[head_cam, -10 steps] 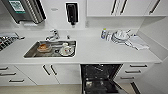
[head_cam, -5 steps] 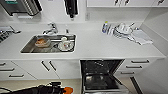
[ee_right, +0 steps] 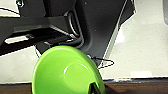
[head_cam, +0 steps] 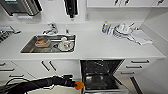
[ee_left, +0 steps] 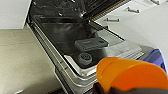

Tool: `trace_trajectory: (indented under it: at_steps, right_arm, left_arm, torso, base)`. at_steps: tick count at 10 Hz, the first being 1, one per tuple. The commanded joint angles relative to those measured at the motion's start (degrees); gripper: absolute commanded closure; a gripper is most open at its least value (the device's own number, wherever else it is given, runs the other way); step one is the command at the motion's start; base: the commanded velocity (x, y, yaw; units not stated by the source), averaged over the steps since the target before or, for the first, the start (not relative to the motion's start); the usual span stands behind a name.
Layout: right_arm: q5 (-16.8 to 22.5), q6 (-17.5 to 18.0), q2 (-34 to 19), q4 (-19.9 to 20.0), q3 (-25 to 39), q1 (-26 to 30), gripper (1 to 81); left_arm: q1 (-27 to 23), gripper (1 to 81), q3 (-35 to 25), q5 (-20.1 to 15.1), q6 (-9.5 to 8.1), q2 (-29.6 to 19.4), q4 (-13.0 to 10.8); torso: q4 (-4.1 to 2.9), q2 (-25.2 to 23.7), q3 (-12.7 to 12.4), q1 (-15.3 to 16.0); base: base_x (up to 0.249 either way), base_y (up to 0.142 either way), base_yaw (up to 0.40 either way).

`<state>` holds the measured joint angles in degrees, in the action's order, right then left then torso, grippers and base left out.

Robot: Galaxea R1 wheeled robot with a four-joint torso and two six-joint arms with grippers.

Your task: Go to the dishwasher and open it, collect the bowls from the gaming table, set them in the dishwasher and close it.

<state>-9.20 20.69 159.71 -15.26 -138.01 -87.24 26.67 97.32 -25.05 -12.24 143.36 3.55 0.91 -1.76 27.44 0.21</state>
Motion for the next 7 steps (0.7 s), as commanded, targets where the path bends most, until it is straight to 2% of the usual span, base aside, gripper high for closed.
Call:
trace_trajectory:
  at_steps: [1, 4, 7]
  right_arm:
    - [3.75, 0.14, -0.77, -0.56, 0.65, -0.80, 81.1]
    - [3.75, 0.05, -0.24, -0.47, 0.65, -0.18, 81.1]
    - [3.75, 0.14, -0.24, -0.47, 0.74, -0.09, 81.1]
  left_arm:
    - [-9.13, 81.1, 3.74, -4.57, -0.86, 4.90, 1.90]
    - [-9.75, 81.1, 7.27, -4.13, -1.74, 11.78, 1.81]
    - [-11.06, 81.1, 12.28, -4.22, -1.74, 19.14, 1.37]
  torso:
    - [0.00, 0.00, 0.00, 0.00]
    - [0.00, 0.02, 0.02, 0.00]
    - [0.00, 0.05, 0.02, 0.02]
  base:
    - [0.000, 0.000, 0.000]
    - [0.000, 0.000, 0.000]
    - [0.000, 0.000, 0.000]
